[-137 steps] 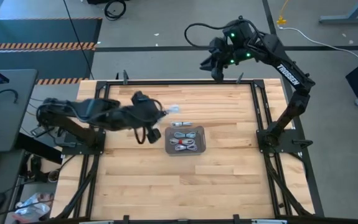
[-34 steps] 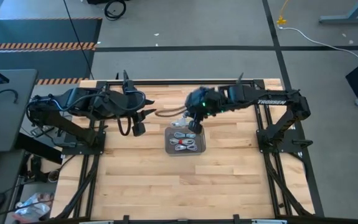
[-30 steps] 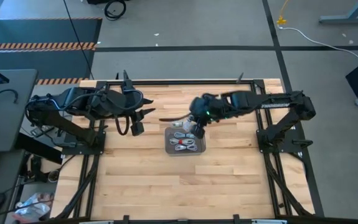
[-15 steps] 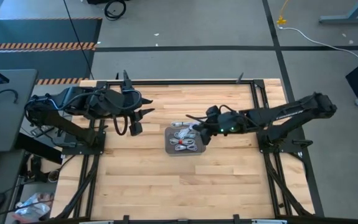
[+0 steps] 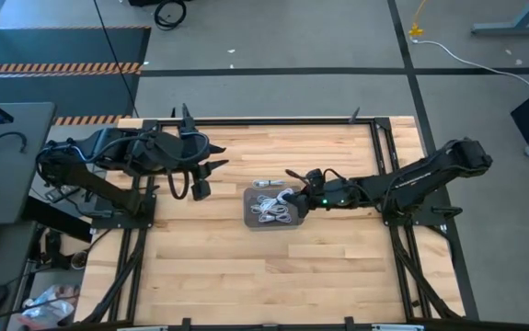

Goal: Pick and place USB-C Cables
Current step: Put the bottom white charger cable in the black bin

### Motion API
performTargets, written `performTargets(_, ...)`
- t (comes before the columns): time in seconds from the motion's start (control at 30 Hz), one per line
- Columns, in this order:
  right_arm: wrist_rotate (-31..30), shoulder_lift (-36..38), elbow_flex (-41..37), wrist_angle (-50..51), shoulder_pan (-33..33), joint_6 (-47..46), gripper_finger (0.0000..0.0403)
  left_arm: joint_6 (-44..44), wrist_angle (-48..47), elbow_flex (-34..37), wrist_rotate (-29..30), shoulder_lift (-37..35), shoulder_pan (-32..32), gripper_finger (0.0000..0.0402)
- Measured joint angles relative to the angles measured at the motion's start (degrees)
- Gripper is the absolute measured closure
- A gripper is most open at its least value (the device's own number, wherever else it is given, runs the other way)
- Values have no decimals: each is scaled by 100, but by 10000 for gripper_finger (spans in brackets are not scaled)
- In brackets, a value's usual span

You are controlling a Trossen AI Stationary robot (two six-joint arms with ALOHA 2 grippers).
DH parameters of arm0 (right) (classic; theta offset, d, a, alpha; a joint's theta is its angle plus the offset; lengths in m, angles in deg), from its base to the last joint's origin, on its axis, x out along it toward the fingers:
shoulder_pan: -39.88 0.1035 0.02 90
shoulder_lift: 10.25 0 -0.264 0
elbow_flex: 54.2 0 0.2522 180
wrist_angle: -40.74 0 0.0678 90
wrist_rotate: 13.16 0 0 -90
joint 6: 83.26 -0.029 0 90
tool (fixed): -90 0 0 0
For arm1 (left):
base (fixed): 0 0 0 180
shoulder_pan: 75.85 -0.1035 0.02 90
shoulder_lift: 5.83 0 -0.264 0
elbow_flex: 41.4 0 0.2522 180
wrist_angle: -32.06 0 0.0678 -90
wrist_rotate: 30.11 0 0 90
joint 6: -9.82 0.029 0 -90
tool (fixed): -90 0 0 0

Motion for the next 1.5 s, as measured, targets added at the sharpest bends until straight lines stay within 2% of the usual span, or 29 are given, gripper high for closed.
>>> performTargets(0.13, -24, -200, -36, -103, -10, -127, 385, 1, 6, 0, 0, 0, 0, 278)
performTargets(0.43, -209, -1130, -16, -1098, -19, -653, 385, -35, 21, 0, 3, 0, 0, 278)
performTargets(0.77, -1092, -1696, 32, -1104, 120, -1583, 385, -111, -10, 0, 4, 0, -2, 278)
performTargets(0.9, -1374, -1853, 219, -774, 222, -1880, 385, -107, -5, 0, 4, 0, -2, 278)
performTargets(1.03, -1499, -1846, 477, 84, 275, -2142, 385, -104, 6, 0, 4, 0, -2, 278)
performTargets(1.13, -1474, -1821, 665, 507, 269, -2180, 385, -99, 12, 0, 4, 0, -2, 278)
performTargets(1.5, -1149, -1833, 969, 983, 339, -2328, 385, 5, -19, 0, 6, 0, -2, 278)
